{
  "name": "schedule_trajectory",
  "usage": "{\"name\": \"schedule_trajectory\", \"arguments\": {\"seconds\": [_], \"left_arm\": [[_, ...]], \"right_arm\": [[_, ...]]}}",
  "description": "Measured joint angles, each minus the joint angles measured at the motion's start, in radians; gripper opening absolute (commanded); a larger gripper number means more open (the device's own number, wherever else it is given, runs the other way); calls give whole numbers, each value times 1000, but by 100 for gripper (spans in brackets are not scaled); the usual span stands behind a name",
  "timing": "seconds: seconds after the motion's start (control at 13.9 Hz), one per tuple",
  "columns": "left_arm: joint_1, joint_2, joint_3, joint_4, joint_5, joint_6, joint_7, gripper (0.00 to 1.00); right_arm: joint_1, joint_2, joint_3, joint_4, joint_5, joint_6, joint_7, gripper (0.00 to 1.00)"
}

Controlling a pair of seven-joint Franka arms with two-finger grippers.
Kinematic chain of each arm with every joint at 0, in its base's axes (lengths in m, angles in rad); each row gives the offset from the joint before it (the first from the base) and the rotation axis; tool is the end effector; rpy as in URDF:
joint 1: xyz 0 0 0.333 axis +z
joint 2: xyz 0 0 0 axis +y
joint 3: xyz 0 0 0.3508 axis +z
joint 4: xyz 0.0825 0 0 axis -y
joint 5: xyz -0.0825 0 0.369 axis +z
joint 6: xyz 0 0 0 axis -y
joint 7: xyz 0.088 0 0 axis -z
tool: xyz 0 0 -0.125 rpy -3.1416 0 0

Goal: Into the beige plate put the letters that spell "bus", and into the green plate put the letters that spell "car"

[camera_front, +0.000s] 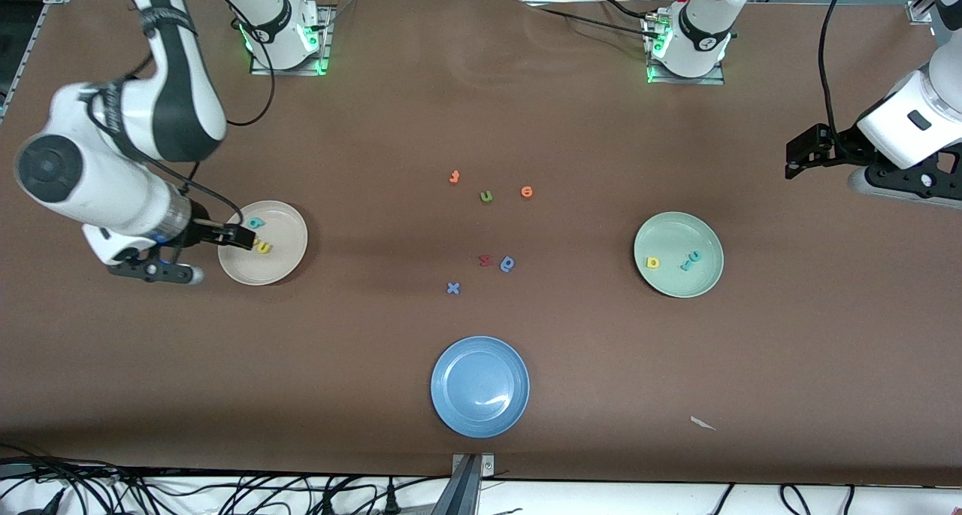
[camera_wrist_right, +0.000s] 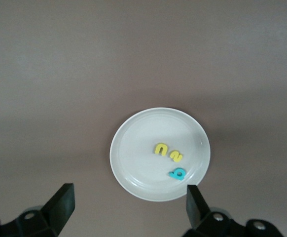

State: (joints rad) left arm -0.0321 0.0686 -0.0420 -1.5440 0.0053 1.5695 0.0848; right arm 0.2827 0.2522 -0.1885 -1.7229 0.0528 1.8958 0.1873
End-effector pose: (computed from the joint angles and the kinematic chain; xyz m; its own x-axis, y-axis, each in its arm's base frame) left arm 0.5596 -0.0400 0.6157 0.9865 -0.1582 -0.0431 -0.1583 -0.9874 0.0012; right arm 0.6124 0.0719 0.4536 0.9915 -0.1077 -0.0735 -0.1071 -0.9942 0.0120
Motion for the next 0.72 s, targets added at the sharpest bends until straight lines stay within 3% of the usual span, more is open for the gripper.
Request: {"name": "schedule_trajectory", "arguments": {"seconds": [0.14,0.22,0.43,0.72], "left_arm": [[0,0,0,0,0,0,0,100],[0,0,0,0,0,0,0,100],[0,0,-1,0,0,0,0,100],[0,0,-1,0,0,0,0,100]], "right_arm": [[-128,-76,123,2,-48,-71,-3,100],[-163,-115,151,3,-55,-113,-4,100],[-197,-215,172,5,-59,-232,-12,100],[-201,-266,201,5,-63,-169,-13,100]]}}
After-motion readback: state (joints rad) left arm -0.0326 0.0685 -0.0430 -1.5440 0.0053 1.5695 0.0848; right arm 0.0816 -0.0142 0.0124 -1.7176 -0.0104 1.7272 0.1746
